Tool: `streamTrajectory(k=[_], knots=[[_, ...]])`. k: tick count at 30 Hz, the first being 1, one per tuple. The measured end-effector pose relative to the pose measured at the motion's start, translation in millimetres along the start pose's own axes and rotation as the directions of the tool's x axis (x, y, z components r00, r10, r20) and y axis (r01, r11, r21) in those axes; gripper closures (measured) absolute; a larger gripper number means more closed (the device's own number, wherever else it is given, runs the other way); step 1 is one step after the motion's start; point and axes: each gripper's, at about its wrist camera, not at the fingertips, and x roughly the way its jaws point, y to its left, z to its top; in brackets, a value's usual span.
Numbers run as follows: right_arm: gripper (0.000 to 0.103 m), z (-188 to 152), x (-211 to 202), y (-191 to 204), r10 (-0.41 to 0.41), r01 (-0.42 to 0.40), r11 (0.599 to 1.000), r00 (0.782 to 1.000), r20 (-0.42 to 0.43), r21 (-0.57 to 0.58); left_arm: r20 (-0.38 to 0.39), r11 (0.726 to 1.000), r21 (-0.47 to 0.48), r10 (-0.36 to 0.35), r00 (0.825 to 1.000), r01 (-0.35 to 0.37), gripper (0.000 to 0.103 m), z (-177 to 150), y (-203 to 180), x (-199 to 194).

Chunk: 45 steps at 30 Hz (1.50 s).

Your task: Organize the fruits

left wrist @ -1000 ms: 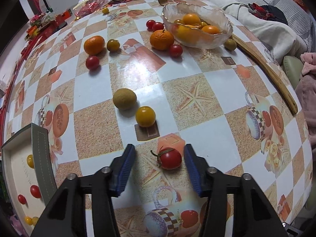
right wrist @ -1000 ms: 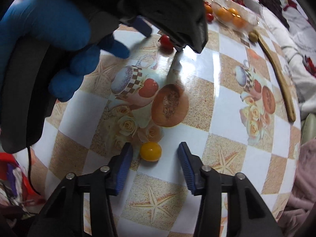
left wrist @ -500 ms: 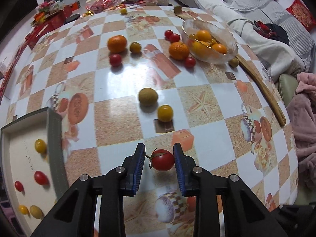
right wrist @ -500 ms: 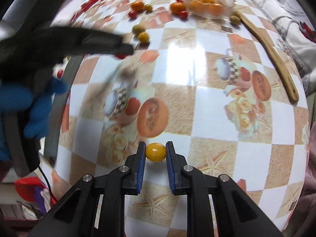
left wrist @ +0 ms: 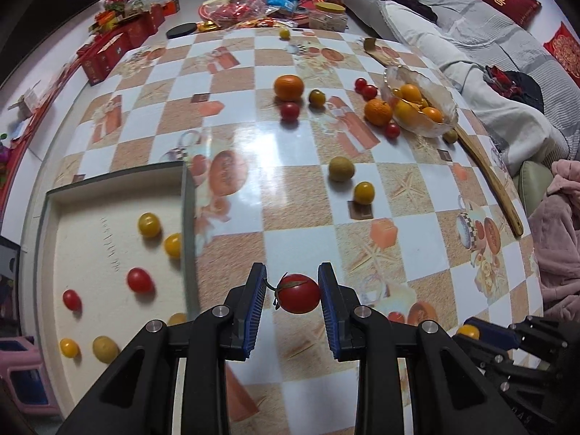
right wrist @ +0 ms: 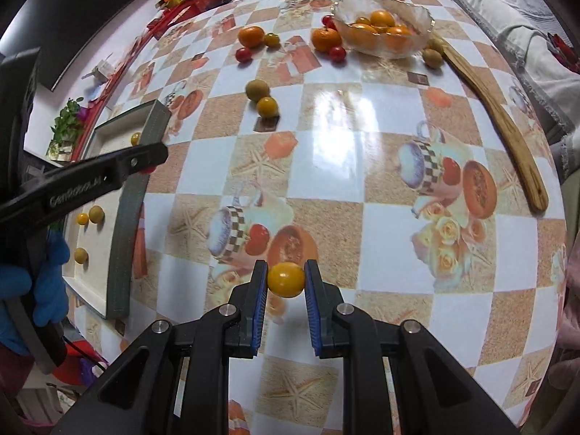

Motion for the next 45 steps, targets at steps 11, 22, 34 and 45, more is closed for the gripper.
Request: streamTrajectory(k=[11,22,34,45], knots=[[0.081,15,2,36,0.020,-0.021,0.997,1.000,-0.008,-0.074,0.018,0.996,-0.083,0.039,0.999,-0.038,0.072,-13,42,-17],[0.081,29,8,72,0.036,-0.039,0.987,0.999,-0.022,-0.154,0.034,0.985,-0.162,0.074,0.997,-0.067,0.072,-28,79,-32],[0.081,46,18,116,0.074,-0.083,0.969,0.996,-0.045,-0.233,-0.015,0.965,-0.233,0.123,0.992,-0.123,0.072,-68,121,-37],[0.081,69,31,159,0.109,-0.123,0.945,0.992,-0.062,-0.303,-0.047,0.954,-0.271,0.118,0.992,-0.126,0.072,-92,135,-33]])
